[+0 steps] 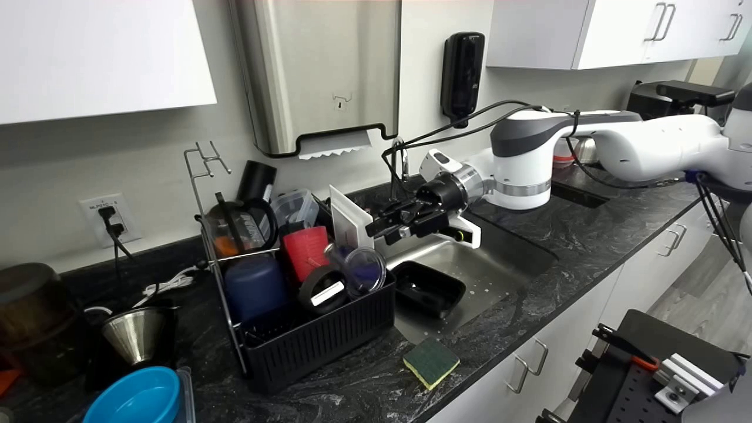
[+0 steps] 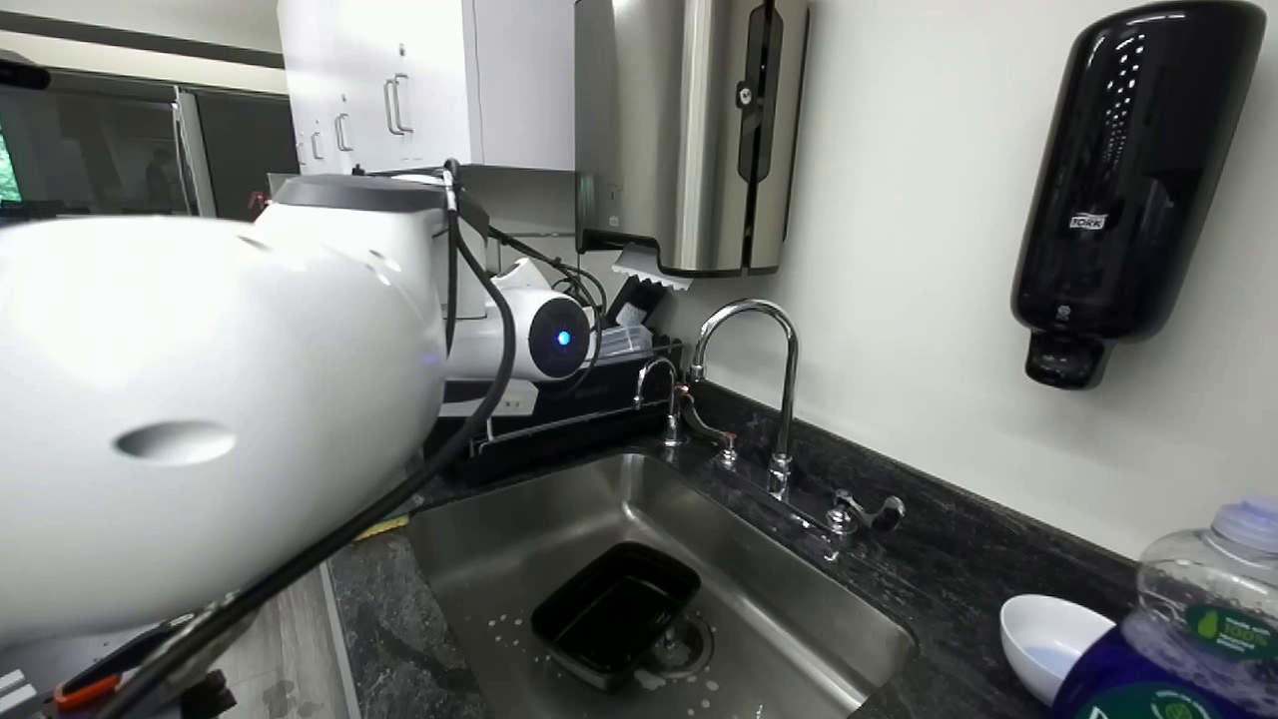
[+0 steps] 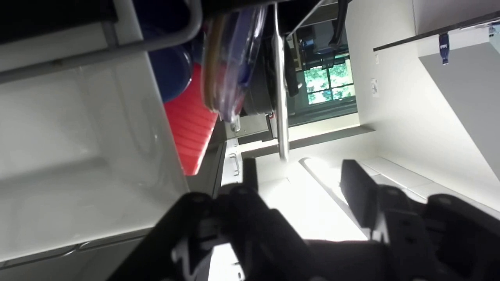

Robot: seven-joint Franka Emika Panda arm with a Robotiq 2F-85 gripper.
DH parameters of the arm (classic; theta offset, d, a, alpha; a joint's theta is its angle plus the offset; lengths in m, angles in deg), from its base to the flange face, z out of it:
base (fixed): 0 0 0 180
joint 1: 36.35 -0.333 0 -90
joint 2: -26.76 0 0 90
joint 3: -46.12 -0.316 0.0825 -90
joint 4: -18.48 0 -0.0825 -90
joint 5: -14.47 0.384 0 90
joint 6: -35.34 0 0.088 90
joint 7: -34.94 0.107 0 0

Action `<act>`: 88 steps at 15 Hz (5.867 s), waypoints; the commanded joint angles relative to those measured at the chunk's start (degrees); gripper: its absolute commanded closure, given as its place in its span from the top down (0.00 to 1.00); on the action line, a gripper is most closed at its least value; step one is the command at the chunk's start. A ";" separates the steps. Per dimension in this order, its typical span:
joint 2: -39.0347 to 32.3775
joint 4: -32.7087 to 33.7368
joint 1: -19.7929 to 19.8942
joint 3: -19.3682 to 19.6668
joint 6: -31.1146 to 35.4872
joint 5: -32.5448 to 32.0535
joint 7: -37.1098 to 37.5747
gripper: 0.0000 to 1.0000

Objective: Take the silver butter knife out of the black lunchbox and put it on the dishrack

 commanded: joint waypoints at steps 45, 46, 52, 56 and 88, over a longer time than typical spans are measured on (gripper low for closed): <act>15.37 -3.20 5.82 -4.63 13.99 -18.80 18.76 1.00; 15.91 -3.25 5.94 -4.82 13.84 -18.78 18.87 1.00; 19.20 -3.63 6.62 -6.10 12.37 -18.48 19.66 1.00; 22.21 -3.75 6.81 -6.70 11.71 -18.56 20.48 1.00; 45.95 -3.44 11.96 -12.99 8.50 -18.57 33.31 1.00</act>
